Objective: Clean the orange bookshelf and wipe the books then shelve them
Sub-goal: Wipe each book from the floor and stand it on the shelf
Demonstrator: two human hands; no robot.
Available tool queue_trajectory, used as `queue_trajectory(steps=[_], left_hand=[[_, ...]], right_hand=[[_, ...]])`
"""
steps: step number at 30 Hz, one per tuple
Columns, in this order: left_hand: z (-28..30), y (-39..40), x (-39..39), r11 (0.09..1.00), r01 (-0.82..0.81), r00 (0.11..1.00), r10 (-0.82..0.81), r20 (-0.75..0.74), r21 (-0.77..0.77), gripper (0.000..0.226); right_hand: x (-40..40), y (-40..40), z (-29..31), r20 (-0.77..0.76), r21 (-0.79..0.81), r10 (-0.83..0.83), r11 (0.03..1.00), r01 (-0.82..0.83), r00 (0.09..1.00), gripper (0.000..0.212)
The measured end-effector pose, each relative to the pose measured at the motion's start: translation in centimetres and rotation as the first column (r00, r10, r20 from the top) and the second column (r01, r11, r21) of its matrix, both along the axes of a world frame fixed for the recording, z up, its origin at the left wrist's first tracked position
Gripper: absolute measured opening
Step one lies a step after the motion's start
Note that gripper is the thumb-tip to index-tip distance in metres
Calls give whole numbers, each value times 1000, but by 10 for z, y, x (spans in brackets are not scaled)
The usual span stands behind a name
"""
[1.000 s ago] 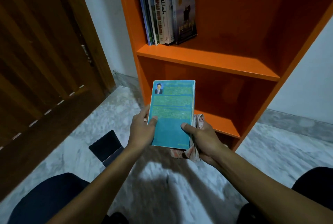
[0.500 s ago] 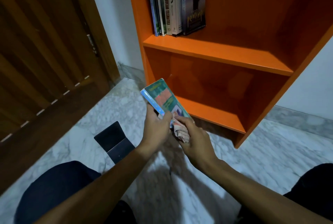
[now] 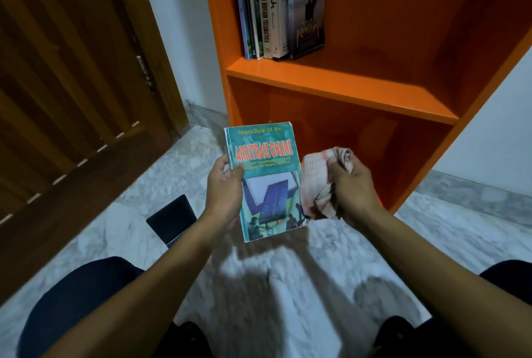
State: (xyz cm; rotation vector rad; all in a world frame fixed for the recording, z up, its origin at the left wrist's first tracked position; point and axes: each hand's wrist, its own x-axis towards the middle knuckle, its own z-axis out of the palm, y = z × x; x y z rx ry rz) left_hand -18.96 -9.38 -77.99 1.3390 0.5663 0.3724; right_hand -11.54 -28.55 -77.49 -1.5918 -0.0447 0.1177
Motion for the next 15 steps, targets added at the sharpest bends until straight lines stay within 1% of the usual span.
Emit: queue_trajectory(steps=[1,3,4,5,6,7,8,9,10,11,12,13,14,15], left_hand=[[1,1,1,1000,2,1000,-2,12,-2,17],[4,3,3,1000,21,999,-21,33,2,16],[6,3,4,999,36,998,-36,42,7,16],[8,2,4,999,52,998,-52,47,9,17],[10,1,5,998,68,996,-69,52,10,18],[12,0,5,996,84,994,-85,62,13,18],[13,0,5,995,99,992,-99,77,12,19],[15,-1,5,994,111,989,-112,93,7,19],[16,-1,4,993,118,987,-118,109,-1,19],[17,0,4,993,119,986,-117,123,-9,20],[18,2,3,993,115,984,-111,137,-20,20],[19,5,2,994,107,984,-101,148,-30,21],[19,9,1,995,89,984,-81,156,-44,21],[20,12,1,996,67,985,-56,160,-61,21]], right_hand=[[6,-3,9,34,-17,-14,1000,15,999,17],[15,-2,32,158,-61,-16,998,25,987,12],[20,1,45,240,-86,-8,996,30,971,16],[23,5,59,356,-121,6,992,40,935,29],[26,11,70,476,-180,53,983,39,878,44],[28,18,79,585,-264,133,964,33,800,54],[29,25,82,657,-364,231,931,34,718,57],[33,32,82,686,-479,338,877,50,645,58],[33,38,78,657,-601,447,796,64,607,57],[31,43,69,580,-711,535,701,61,614,58],[24,46,59,513,-764,581,645,28,632,60],[15,46,51,482,-758,589,652,-30,649,61],[7,45,42,473,-724,587,684,-90,657,62],[-1,42,31,491,-677,586,722,-141,645,62]])
